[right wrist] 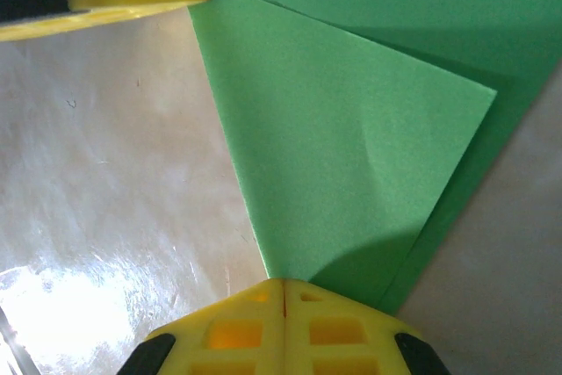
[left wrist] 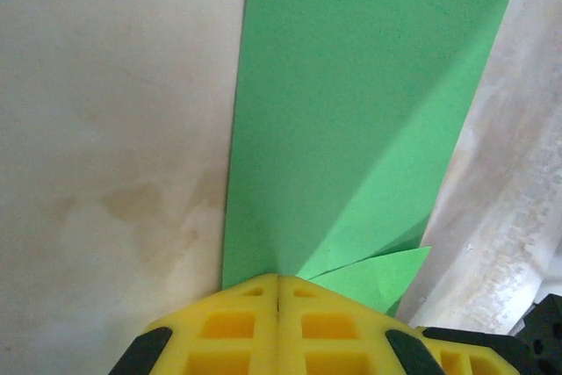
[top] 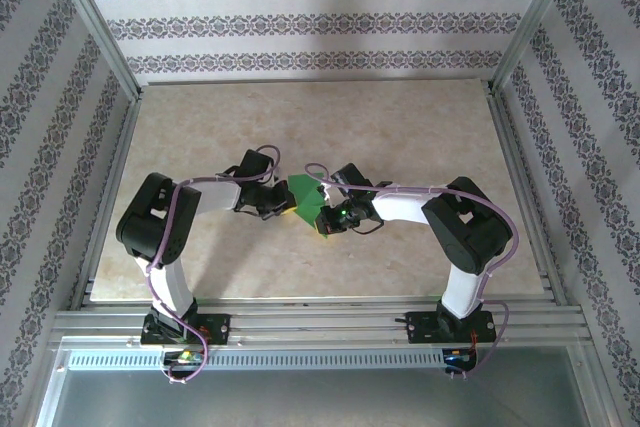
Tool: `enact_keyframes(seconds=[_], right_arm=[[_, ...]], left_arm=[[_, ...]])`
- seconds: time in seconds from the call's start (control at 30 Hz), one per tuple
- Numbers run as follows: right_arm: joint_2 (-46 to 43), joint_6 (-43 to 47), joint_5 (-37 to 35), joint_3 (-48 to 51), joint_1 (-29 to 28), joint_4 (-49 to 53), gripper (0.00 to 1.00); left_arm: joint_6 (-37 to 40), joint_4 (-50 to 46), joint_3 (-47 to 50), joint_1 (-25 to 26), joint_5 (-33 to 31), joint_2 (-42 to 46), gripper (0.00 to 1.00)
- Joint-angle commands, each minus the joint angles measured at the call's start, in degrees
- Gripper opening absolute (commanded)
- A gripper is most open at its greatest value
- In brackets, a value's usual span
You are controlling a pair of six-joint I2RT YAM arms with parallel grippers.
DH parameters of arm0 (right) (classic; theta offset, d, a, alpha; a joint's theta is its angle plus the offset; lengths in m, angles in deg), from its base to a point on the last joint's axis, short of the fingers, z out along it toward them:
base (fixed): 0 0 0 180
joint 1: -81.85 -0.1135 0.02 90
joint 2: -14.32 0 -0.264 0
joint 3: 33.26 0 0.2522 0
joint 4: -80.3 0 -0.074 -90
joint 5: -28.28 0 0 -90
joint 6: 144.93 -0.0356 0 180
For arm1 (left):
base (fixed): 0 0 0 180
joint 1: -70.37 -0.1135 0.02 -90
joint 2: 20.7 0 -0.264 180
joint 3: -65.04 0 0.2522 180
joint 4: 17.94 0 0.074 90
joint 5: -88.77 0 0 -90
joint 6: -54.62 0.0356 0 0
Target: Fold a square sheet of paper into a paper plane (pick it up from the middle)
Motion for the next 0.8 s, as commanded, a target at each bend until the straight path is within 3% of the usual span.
enact_keyframes(seconds=[0.0, 0.23, 0.33, 0.57, 0.77], right_arm=[[2.26, 1.13, -4.19, 2.02, -0.26, 5.92, 0.06], [-1.21, -1.48, -0.25, -1.84, -0.28, 1.61, 0.1], [-4.41, -3.24, 1.74, -4.53, -0.17, -0.99, 0.15], [-11.33, -4.18, -0.46, -2.23, 1.66, -4.44, 0.24], [-8.48, -2.94, -2.2, -3.86, 1.56, -1.81, 0.25]], left_arm=[[4.35, -6.59, -2.34, -2.39, -6.42, -1.08, 0.04], [4.32, -9.12, -3.03, -3.25, -7.74, 7.0, 0.06], [1.92, -7.36, -0.21, -3.31, -7.77, 11.1, 0.12], [-6.19, 4.95, 10.8, -3.31, -4.8, 17.84, 0.29], [-10.69, 16.52, 15.99, -2.65, 1.83, 15.93, 0.4]])
